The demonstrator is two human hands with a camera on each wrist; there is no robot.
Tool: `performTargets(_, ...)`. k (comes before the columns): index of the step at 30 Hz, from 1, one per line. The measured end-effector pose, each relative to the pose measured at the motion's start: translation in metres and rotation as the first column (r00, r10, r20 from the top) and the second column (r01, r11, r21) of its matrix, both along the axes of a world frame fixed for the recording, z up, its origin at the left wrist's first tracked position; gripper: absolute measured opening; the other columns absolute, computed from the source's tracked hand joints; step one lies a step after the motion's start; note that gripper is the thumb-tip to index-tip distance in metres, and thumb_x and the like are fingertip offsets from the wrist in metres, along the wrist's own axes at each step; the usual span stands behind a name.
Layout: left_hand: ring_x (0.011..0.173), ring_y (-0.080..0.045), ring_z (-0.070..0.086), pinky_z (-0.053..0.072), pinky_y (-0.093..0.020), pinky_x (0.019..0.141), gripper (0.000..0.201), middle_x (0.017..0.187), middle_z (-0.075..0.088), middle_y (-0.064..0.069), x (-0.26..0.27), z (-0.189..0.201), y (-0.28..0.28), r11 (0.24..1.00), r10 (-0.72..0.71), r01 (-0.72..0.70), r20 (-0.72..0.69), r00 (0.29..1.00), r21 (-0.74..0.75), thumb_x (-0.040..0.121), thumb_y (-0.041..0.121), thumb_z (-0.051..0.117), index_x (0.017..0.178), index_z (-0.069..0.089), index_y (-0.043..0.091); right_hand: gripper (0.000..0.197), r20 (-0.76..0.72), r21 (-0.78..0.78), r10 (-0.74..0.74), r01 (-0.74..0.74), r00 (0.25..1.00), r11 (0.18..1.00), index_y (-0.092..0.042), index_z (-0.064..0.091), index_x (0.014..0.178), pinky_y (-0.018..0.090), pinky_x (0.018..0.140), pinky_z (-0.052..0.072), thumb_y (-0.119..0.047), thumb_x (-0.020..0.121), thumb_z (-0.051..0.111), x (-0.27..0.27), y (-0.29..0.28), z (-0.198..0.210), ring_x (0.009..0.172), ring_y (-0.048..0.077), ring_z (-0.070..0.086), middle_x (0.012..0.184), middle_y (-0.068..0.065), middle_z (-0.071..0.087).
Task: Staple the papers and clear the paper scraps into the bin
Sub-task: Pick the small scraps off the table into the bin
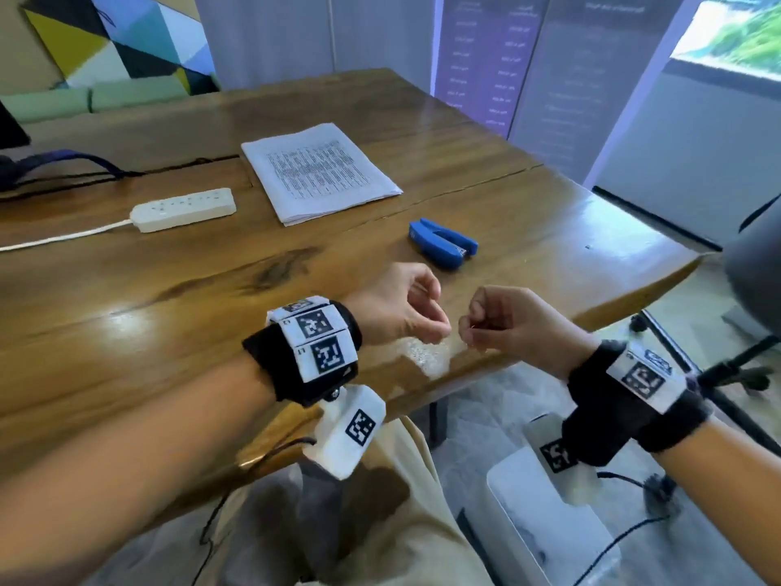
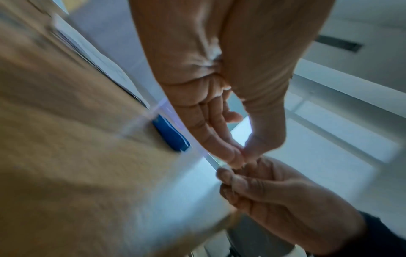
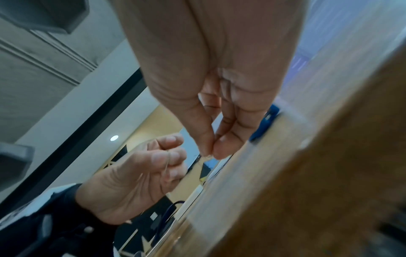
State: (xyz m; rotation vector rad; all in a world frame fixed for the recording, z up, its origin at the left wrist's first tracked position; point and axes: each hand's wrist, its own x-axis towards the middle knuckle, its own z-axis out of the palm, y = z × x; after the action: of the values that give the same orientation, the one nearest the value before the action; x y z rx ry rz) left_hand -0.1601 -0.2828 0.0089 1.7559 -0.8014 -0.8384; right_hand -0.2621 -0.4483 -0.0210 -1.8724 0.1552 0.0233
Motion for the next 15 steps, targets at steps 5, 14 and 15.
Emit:
performTargets(5, 0.061, -0.012, 0.061, 0.050, -0.024, 0.064, 0.040, 0.072, 0.068, -0.002, -0.056, -0.044, -0.071, 0.957, -0.279, 0.261, 0.152, 0.948, 0.124, 0.068, -0.003, 0.076, 0.073, 0.045, 0.021, 0.034, -0.060, -0.167, -0.208, 0.195, 0.976, 0.966, -0.014, 0.045, 0.066, 0.026, 0.057, 0.044, 0.011, 0.079, 0.063, -0.068, -0.047, -0.044, 0.057, 0.014, 0.048, 0.063, 0.004, 0.054)
performTargets(14, 0.071, -0.022, 0.062, 0.047, -0.025, 0.062, 0.036, 0.058, 0.054, 0.007, -0.119, -0.167, -0.181, 0.841, -0.429, 0.354, 0.104, 0.897, 0.408, 0.067, 0.000, 0.069, 0.063, 0.040, 0.022, 0.036, -0.507, -0.219, -0.439, 0.382, 0.741, 0.898, -0.015, 0.053, 0.059, 0.026, 0.051, 0.040, 0.017, 0.076, 0.053, -0.162, -0.109, -0.199, 0.035, -0.002, 0.046, 0.059, 0.007, 0.055)
performTargets(15, 0.074, -0.025, 0.066, 0.050, -0.027, 0.064, 0.033, 0.058, 0.054, 0.005, -0.124, -0.178, -0.187, 0.839, -0.420, 0.340, 0.108, 0.901, 0.424, 0.067, 0.001, 0.069, 0.062, 0.043, 0.021, 0.036, -0.535, -0.236, -0.470, 0.410, 0.703, 0.881, -0.016, 0.054, 0.059, 0.027, 0.052, 0.042, 0.015, 0.076, 0.056, -0.166, -0.112, -0.213, 0.036, 0.000, 0.048, 0.057, 0.007, 0.055)
